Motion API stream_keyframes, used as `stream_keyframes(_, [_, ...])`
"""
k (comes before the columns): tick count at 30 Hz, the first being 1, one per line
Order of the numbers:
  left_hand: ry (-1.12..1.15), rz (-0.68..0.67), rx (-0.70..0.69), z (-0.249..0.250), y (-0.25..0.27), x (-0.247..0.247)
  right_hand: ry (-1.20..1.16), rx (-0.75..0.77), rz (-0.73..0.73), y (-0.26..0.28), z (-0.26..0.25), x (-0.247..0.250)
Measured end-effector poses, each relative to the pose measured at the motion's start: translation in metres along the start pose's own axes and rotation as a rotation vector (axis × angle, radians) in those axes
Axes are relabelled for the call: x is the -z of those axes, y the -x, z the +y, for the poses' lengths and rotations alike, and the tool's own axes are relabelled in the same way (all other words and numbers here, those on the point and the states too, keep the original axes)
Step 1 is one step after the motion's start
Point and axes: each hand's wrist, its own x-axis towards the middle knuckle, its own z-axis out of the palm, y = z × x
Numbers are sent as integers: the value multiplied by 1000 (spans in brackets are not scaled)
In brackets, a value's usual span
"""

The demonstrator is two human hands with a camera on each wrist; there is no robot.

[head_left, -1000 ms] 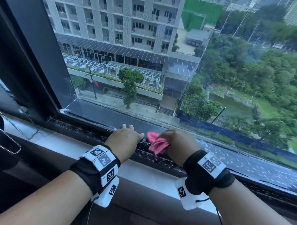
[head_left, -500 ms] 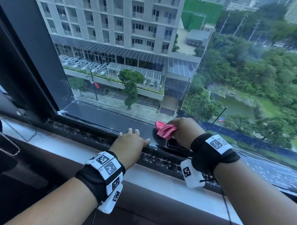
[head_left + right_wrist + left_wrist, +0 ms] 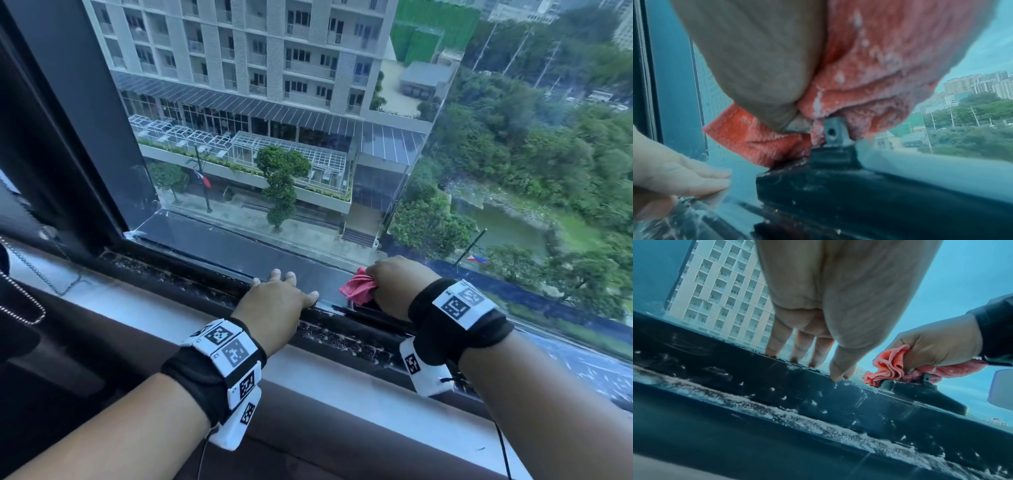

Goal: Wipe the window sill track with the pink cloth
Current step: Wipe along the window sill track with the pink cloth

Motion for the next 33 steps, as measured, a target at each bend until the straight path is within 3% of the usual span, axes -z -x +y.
stream_keyframes(4, [4, 20, 7, 6, 2, 0, -85, 149, 20, 5, -11, 0])
stream_keyframes(11, [46, -25, -85, 41, 5, 2, -161, 10, 3, 9, 2, -10])
stream_keyframes(19, [138, -135, -92, 44, 7, 17, -181, -181, -28, 11, 21, -1])
stream_keyframes(21, [128, -153, -93, 46, 6, 19, -173, -181, -13, 12, 26, 2])
stream_keyframes(25, [141, -136, -121, 46, 3, 23, -251, 4, 65, 16, 21, -4])
stream_keyframes(33, [164, -151, -113, 35, 5, 23, -346, -117, 25, 43, 50, -18])
